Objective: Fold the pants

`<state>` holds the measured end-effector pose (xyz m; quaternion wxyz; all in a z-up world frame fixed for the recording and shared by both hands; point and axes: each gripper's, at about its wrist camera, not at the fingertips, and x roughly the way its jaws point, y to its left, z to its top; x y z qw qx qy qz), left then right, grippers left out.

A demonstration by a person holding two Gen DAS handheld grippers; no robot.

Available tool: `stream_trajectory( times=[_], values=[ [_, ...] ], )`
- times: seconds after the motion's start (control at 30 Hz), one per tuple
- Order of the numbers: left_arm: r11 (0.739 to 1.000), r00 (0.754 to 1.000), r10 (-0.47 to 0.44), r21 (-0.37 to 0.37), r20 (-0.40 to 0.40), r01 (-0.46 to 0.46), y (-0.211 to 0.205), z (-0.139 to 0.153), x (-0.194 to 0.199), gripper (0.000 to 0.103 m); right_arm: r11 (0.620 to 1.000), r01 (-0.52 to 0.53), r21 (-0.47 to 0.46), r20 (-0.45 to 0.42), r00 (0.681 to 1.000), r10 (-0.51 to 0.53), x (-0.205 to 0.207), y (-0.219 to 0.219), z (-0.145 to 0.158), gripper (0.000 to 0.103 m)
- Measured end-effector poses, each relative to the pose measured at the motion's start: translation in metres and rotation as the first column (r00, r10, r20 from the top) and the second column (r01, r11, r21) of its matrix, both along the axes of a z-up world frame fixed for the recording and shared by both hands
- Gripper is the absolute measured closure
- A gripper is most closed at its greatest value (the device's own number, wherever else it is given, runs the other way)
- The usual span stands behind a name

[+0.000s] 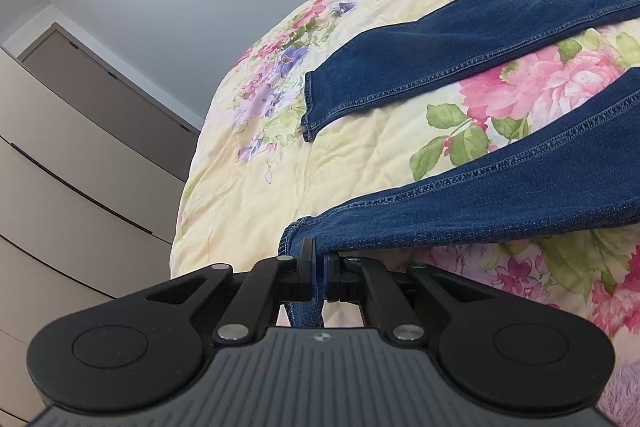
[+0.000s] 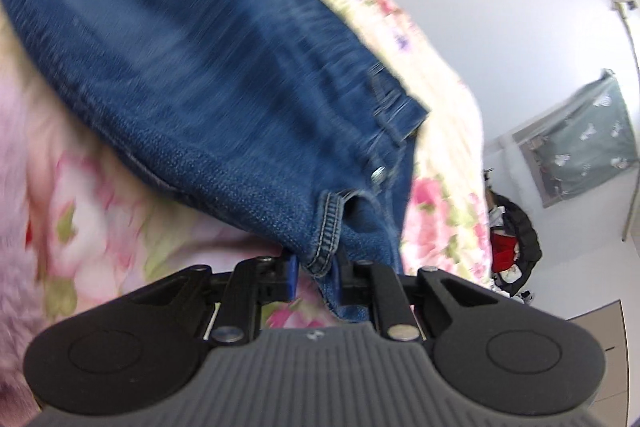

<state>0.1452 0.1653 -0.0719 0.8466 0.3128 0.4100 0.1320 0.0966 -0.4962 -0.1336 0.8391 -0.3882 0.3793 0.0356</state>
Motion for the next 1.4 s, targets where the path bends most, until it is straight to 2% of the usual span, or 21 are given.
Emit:
stream_trajectory(
  times=[0.2, 0.33, 0.43, 0.7, 0.8, 0.9, 1.0, 1.13, 1.23, 1.33, 1.4],
  values=[
    [1.0, 0.999, 0.015, 0.001, 0.046, -0.015, -0.003, 0.016, 0.013, 0.1, 1.0, 0.024, 0.012, 0.101, 0.995, -0.026, 0.023, 0.007, 0.032, 0.097],
    [0.998, 0.996, 0.06, -0.027, 0.065, -0.058, 0.002, 0.026, 0.035, 0.1, 0.998, 0.054, 0.016, 0.145, 0.988, -0.055, 0.049, 0.009, 0.05, 0.098],
    [0.995, 0.992, 0.1, -0.036, 0.07, -0.098, 0.007, 0.03, 0.058, 0.1, 0.994, 0.098, 0.051, 0.168, 0.98, -0.106, 0.076, 0.004, 0.063, 0.098],
    [0.99, 0.987, 0.134, 0.034, 0.09, -0.137, 0.0, 0.035, 0.157, 0.1, 0.969, 0.21, 0.127, 0.201, 0.951, -0.233, 0.173, 0.0, 0.083, 0.098],
    [0.988, 0.987, 0.144, 0.045, 0.074, -0.147, -0.003, 0.028, 0.205, 0.1, 0.961, 0.244, 0.128, 0.193, 0.945, -0.266, 0.221, 0.0, 0.078, 0.098],
    [0.984, 0.987, 0.156, 0.075, 0.034, -0.159, -0.005, 0.005, 0.252, 0.1, 0.959, 0.264, 0.108, 0.166, 0.946, -0.279, 0.268, 0.002, 0.06, 0.098],
    [0.982, 0.99, 0.144, 0.127, -0.011, -0.141, -0.01, -0.023, 0.292, 0.1, 0.96, 0.269, 0.073, 0.117, 0.954, -0.276, 0.31, 0.003, 0.033, 0.098],
    [0.977, 0.99, 0.128, 0.181, -0.06, -0.116, -0.014, -0.056, 0.332, 0.1, 0.961, 0.276, 0.032, 0.049, 0.96, -0.277, 0.345, 0.005, -0.011, 0.097],
    [0.978, 0.986, 0.144, 0.164, -0.079, -0.129, -0.008, -0.07, 0.352, 0.088, 0.956, 0.292, 0.034, 0.016, 0.956, -0.293, 0.362, 0.006, -0.034, 0.096],
    [0.975, 0.984, 0.171, 0.153, -0.052, -0.161, 0.002, -0.074, 0.356, 0.062, 0.953, 0.3, 0.05, 0.003, 0.954, -0.3, 0.37, 0.003, -0.041, 0.095],
    [0.972, 0.982, 0.188, 0.146, -0.022, -0.182, 0.01, -0.071, 0.355, 0.034, 0.953, 0.297, 0.05, 0.005, 0.955, -0.298, 0.37, 0.003, -0.041, 0.094]
  ],
)
